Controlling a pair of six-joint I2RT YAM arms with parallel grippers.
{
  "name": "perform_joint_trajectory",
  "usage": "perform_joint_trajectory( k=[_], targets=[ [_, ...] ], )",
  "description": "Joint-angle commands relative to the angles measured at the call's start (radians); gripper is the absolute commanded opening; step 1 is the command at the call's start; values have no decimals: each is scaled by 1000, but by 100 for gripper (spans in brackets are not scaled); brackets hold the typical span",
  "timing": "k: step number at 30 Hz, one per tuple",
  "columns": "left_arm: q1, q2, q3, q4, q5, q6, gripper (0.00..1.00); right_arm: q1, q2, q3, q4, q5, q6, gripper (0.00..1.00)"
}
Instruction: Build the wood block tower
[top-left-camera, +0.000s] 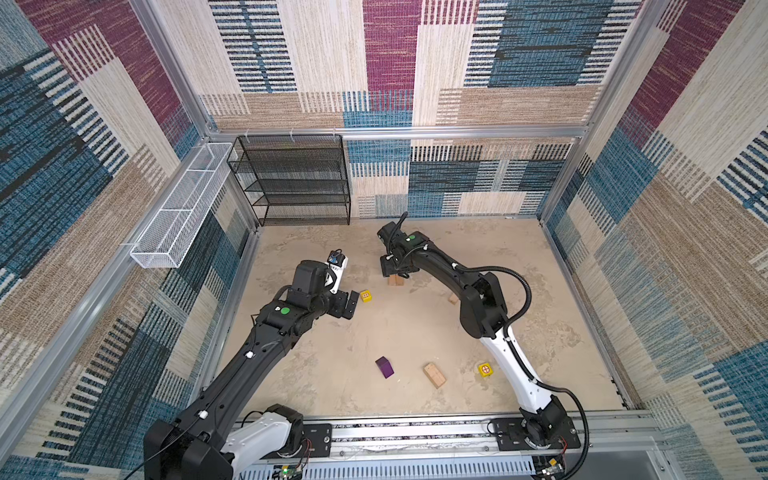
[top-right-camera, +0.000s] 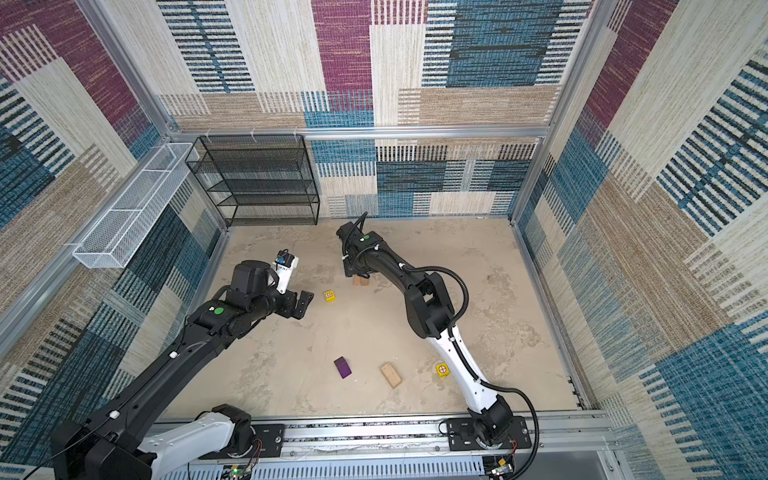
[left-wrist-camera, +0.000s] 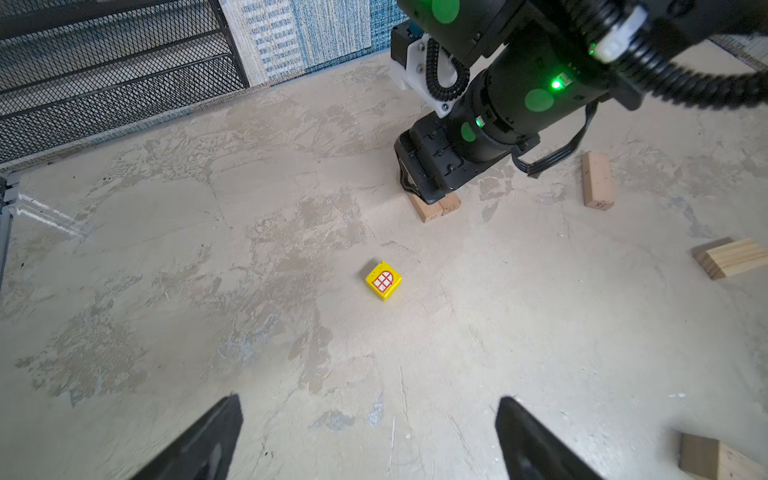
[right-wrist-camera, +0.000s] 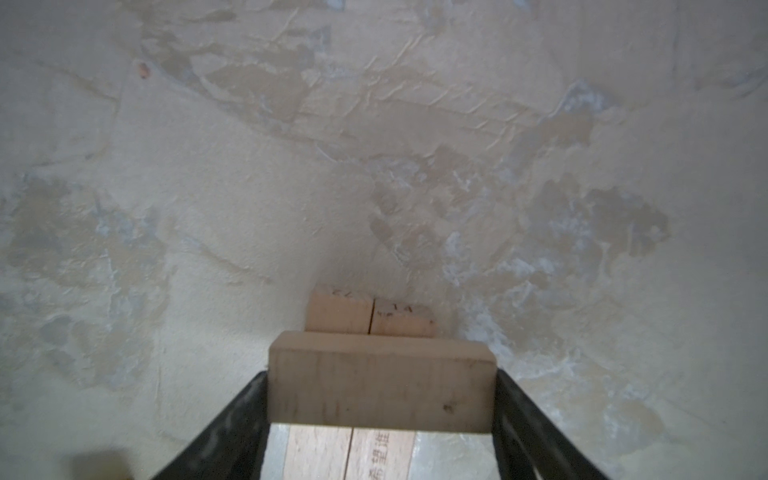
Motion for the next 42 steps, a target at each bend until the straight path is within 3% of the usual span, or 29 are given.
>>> perform_joint_trajectory(
  k=[1, 16, 36, 42],
  targets=[
    [-3, -7, -3, -5, -13, 17, 100, 4, -18, 9, -2, 36, 55, 72],
    [-23, -30, -6, -8, -34, 26, 100, 35, -13, 6, -3, 78, 141, 70],
    [-46, -40, -10, -8, -48, 34, 100, 36, 12, 5, -12, 90, 145, 72],
    [-49, -41, -11, -8, -51, 34, 100, 36, 15, 5, -17, 90, 142, 76]
  ],
)
